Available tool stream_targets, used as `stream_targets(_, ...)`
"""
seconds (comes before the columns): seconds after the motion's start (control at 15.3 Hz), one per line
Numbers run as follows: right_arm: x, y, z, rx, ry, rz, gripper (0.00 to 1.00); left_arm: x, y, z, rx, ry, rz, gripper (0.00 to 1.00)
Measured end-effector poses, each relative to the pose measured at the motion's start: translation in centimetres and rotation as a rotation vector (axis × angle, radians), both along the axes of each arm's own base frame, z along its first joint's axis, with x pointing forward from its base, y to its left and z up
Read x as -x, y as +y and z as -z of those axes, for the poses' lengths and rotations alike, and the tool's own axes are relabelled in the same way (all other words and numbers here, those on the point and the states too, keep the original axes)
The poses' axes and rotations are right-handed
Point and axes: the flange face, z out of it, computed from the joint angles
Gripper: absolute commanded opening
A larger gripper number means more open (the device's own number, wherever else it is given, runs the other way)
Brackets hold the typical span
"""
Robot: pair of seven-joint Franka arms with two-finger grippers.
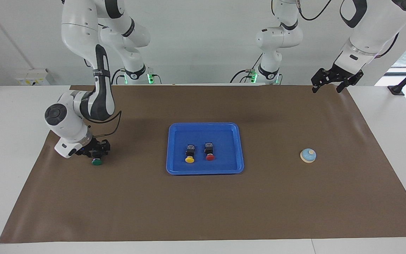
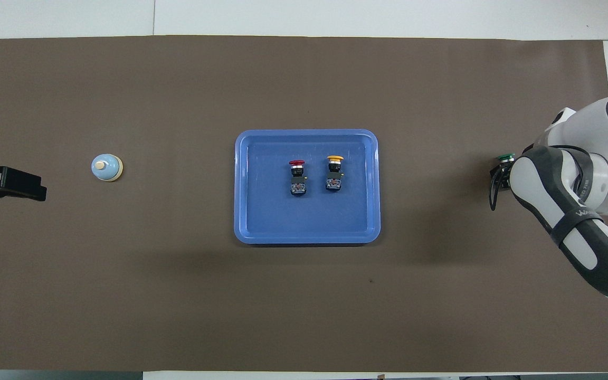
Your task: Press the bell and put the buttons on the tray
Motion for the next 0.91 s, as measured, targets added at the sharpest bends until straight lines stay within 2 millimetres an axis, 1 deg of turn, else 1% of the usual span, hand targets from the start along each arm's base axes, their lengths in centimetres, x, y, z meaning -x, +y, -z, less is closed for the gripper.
stream_targets(0.2, -0.1, 1.3, -0.6, -0.006, 0.009, -0.012, 0.0, 0.0, 0.0, 0.0, 0.0, 0.0, 0.0, 1.0)
stream_targets(0.26, -0.3, 2.7, -1.3, -0.006, 0.021, 0.0, 0.0, 0.0, 0.0, 0.0, 0.0, 0.0, 0.0, 1.0)
stream_targets(0.33, -0.9, 5.5, -2.7, 0.001, 0.034, 0.032, 0.0, 0.0, 0.0, 0.0, 0.0, 0.0, 0.0, 1.0)
stream_targets(0.39, -1.5, 9.5, -4.4, 0.014, 0.037, 0.074, 0.0, 0.0, 0.0, 0.0, 0.0, 0.0, 0.0, 1.0)
stream_targets(0.46, -2.0, 14.8, -6.3, 0.026, 0.026, 0.105, 0.0, 0.0, 0.0, 0.0, 0.0, 0.0, 0.0, 1.0)
stream_targets(0.52, -1.9, 20.7, -8.1, 0.037, 0.015, 0.122, 0.0, 0.0, 0.0, 0.0, 0.0, 0.0, 0.0, 1.0)
stream_targets(0.59, -1.2, 26.5, -9.7, 0.048, 0.012, 0.14, 0.0, 0.0, 0.0, 0.0, 0.0, 0.0, 0.0, 1.0)
stream_targets(0.65, -0.3, 31.8, -11.0, 0.058, 0.009, 0.171, 0.0, 0.0, 0.0, 0.0, 0.0, 0.0, 0.0, 1.0)
stream_targets(0.72, 0.6, 36.7, -12.0, 0.057, 0.004, 0.199, 0.0, 0.0, 0.0, 0.0, 0.0, 0.0, 0.0, 1.0)
stream_targets(0.78, 1.4, 40.8, -12.5, 0.05, -0.003, 0.216, 0.0, 0.0, 0.0, 0.0, 0.0, 0.0, 0.0, 1.0)
stream_targets(0.85, 2.1, 44.3, -12.3, 0.045, -0.011, 0.228, 0.0, 0.0, 0.0, 0.0, 0.0, 0.0, 0.0, 1.0)
stream_targets(0.91, 2.5, 47.4, -11.6, 0.046, -0.022, 0.24, 0.0, 0.0, 0.0, 0.0, 0.0, 0.0, 0.0, 1.0)
